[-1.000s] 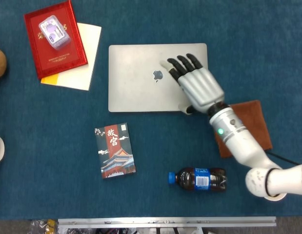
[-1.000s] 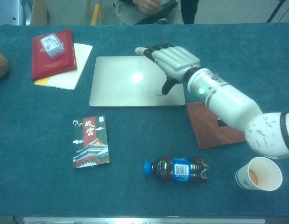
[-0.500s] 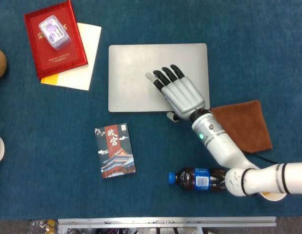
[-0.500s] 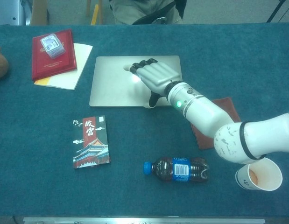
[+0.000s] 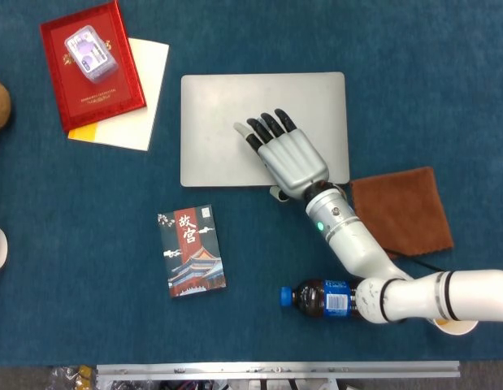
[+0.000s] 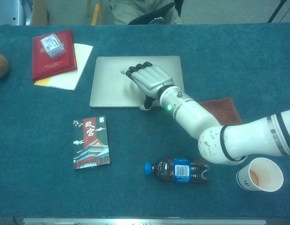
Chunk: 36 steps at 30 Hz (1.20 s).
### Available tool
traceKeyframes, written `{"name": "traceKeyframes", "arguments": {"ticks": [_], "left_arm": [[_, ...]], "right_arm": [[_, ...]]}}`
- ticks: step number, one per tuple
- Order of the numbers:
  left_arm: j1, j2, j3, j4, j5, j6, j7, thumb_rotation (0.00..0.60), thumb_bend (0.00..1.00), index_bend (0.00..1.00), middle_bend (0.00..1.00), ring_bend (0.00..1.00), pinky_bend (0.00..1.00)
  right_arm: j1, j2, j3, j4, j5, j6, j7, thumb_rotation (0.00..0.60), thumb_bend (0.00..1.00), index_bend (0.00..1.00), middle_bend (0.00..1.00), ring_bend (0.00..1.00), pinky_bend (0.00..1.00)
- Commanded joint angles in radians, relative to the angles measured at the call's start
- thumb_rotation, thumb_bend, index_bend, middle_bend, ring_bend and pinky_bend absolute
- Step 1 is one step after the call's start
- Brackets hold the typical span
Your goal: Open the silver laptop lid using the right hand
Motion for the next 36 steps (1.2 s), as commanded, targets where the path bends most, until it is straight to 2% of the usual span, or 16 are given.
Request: {"name": "traceKeyframes", "arguments": {"ticks": [1,28,30,36], "left_arm": [[-0.001,-0.002,0.001,0.005,0.001,-0.003,-0.003,0.598,0.41,0.09,0.07,0.02,0.07],[0.003,-0.007,0.001,0.029,-0.001,0.000,-0.025,0.597,0.41,0.09,0.07,0.02,0.07],[0.003,-0.008,0.001,0.031,-0.001,0.000,-0.027,0.597,0.41,0.09,0.07,0.02,0.07],[0.002,-0.010,0.000,0.038,-0.003,-0.004,-0.034,0.598,0.41,0.09,0.07,0.02,0.07]], "right_arm": [[0.006,-0.016,0.000,0.027,0.003,-0.006,0.001,0.600,0.14,0.00,0.09,0.00,0.00],[0.031,-0.083,0.020,0.124,0.001,-0.025,0.001,0.600,0.14,0.00,0.09,0.00,0.00],[0.031,-0.085,0.019,0.126,-0.001,-0.025,0.000,0.600,0.16,0.00,0.09,0.00,0.00],[0.031,-0.084,0.015,0.121,-0.010,-0.022,-0.008,0.600,0.34,0.00,0.09,0.00,0.00]]}}
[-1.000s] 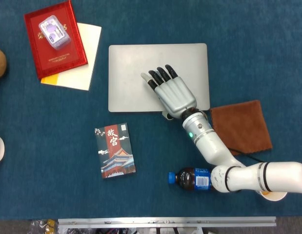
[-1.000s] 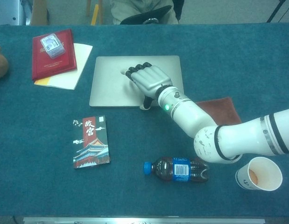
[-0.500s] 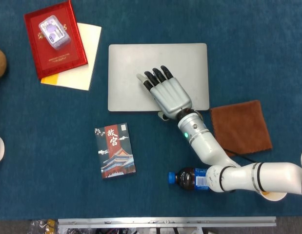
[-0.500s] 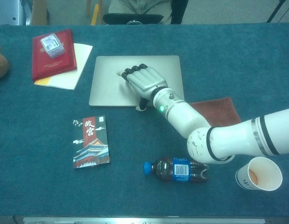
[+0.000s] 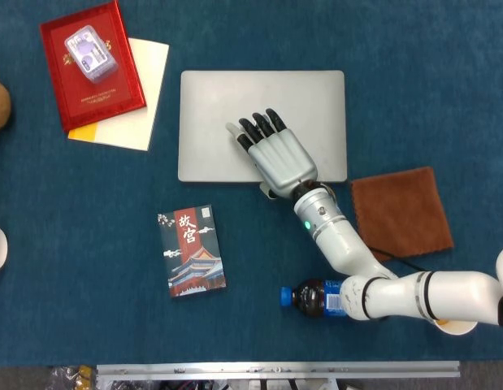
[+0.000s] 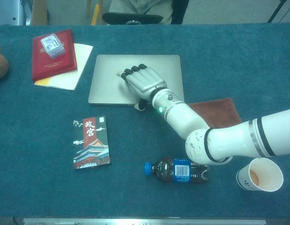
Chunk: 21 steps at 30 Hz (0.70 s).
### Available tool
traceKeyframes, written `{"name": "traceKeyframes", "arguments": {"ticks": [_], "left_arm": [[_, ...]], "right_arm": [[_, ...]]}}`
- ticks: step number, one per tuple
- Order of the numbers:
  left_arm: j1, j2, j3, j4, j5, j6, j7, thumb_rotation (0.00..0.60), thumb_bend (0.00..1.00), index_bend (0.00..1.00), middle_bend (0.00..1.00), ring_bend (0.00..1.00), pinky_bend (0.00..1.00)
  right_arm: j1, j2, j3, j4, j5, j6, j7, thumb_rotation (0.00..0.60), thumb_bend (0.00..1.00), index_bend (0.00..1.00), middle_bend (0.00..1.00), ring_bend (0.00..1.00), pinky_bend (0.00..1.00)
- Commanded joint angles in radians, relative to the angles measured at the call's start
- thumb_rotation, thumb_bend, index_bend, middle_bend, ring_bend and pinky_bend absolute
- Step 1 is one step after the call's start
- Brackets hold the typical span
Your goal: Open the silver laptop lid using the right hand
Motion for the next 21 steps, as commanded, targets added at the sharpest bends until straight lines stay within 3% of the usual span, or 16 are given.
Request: {"name": "traceKeyframes", "arguments": {"ticks": [1,8,21], "left_arm": [[-0.002,-0.003,-0.001,0.005,-0.001,-0.004,-0.005,0.598,0.41,0.09,0.07,0.02,0.07],[-0.023,-0.017,0.001,0.036,0.002,-0.042,-0.031,0.599,0.41,0.09,0.07,0.02,0.07],[-0.127,-0.064,0.033,0.090,0.095,-0.184,-0.115,0.598,0.41,0.17,0.13,0.03,0.07]], "right_arm": [[0.001,0.001,0.000,-0.003,-0.001,0.000,-0.004,0.600,0.35,0.00,0.09,0.00,0.00],[0.005,0.007,0.001,-0.021,-0.010,0.010,-0.023,0.600,0.46,0.00,0.09,0.00,0.00],[0.023,0.030,0.029,-0.069,-0.004,0.051,-0.081,0.600,0.48,0.00,0.09,0.00,0.00]]}}
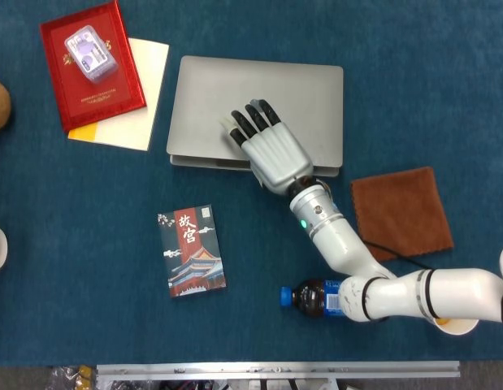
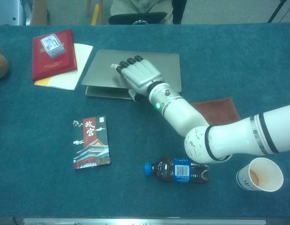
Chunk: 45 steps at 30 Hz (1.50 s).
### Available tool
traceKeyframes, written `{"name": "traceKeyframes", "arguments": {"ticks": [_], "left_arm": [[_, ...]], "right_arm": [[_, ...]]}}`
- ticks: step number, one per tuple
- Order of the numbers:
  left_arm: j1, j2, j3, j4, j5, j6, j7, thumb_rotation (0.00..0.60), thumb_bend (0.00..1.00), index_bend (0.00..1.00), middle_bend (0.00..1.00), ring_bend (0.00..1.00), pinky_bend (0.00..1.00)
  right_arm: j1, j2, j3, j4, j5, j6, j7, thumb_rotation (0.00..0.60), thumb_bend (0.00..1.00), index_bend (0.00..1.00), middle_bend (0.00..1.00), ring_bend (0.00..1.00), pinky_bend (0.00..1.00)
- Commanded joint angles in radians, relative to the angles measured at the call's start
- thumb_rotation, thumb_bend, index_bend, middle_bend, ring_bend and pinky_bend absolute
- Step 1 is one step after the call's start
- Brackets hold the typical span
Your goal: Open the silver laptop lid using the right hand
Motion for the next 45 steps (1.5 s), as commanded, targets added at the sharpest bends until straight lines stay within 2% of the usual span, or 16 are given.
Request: {"name": "traceKeyframes", "arguments": {"ticks": [1,14,27,32,40,45], "left_arm": [[-0.026,-0.013,0.006,0.018,0.016,-0.028,-0.019,0.598,0.41,0.17,0.13,0.03,0.07],[-0.123,-0.069,0.043,0.084,0.089,-0.132,-0.050,0.597,0.41,0.18,0.11,0.03,0.07],[-0.197,-0.120,0.066,0.088,0.135,-0.184,-0.053,0.599,0.41,0.14,0.10,0.03,0.07],[-0.229,-0.142,0.064,0.081,0.136,-0.209,-0.053,0.597,0.41,0.13,0.09,0.03,0.07],[-0.292,-0.183,0.051,0.076,0.135,-0.261,-0.012,0.598,0.41,0.05,0.06,0.03,0.07],[-0.329,-0.211,0.045,0.079,0.127,-0.300,0.014,0.596,0.41,0.05,0.06,0.03,0.07]], "right_arm": [[0.003,0.007,0.008,-0.011,0.007,0.008,-0.008,0.600,0.48,0.00,0.09,0.00,0.00],[0.012,0.039,0.019,-0.043,0.023,0.033,-0.043,0.600,0.48,0.00,0.09,0.00,0.00],[0.040,0.045,0.037,-0.041,0.029,0.036,-0.058,0.600,0.48,0.00,0.09,0.00,0.00],[0.051,0.051,0.042,-0.043,0.028,0.044,-0.070,0.600,0.48,0.00,0.09,0.00,0.00],[0.060,0.058,0.044,-0.048,0.039,0.055,-0.085,0.600,0.48,0.00,0.09,0.00,0.00],[0.064,0.060,0.042,-0.055,0.037,0.067,-0.092,0.600,0.48,0.00,0.09,0.00,0.00]]}}
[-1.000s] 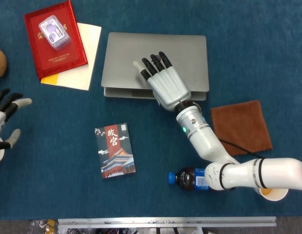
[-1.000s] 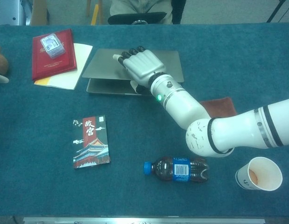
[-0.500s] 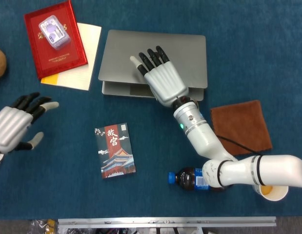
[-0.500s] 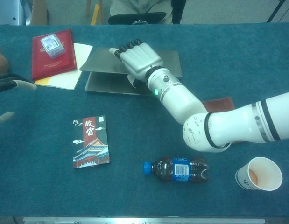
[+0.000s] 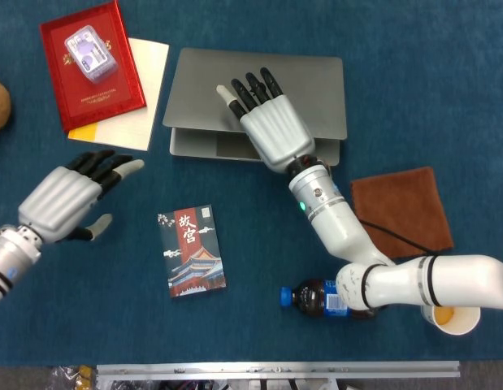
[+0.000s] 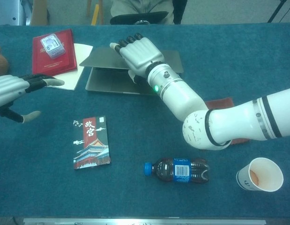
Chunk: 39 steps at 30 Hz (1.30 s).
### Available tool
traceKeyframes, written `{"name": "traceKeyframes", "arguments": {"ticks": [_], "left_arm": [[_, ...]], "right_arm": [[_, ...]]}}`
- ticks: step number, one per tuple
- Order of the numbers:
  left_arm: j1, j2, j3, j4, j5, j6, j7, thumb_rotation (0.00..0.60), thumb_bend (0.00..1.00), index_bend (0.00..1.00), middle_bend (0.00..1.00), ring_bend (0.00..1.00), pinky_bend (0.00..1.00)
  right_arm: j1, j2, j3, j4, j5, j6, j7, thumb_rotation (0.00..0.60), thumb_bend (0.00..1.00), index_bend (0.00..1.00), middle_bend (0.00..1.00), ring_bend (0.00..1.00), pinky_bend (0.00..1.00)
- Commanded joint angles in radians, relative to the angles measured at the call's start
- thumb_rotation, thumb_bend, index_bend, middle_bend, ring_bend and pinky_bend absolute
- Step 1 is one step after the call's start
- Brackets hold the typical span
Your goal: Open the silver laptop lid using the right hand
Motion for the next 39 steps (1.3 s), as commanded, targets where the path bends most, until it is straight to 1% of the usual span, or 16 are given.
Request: {"name": "traceKeyframes", "arguments": {"ticks": [1,19,39], "left_arm": [[-0.018,-0.017,-0.003,0.004,-0.007,-0.020,0.013,0.596,0.41,0.05,0.06,0.03,0.07],[-0.129,-0.105,-0.032,0.045,-0.104,-0.166,0.089,0.596,0.41,0.05,0.06,0.03,0.07],[-0.185,-0.191,-0.047,0.107,-0.214,-0.245,0.148,0.598,0.41,0.06,0.06,0.03,0.07]], "right_arm": [[0.002,0.000,-0.001,-0.003,0.000,0.004,-0.003,0.600,0.48,0.00,0.09,0.00,0.00],[0.017,-0.005,0.001,-0.002,0.009,0.026,-0.026,0.600,0.48,0.00,0.09,0.00,0.00],[0.023,-0.006,0.005,-0.007,0.009,0.038,-0.033,0.600,0.48,0.00,0.09,0.00,0.00]]}}
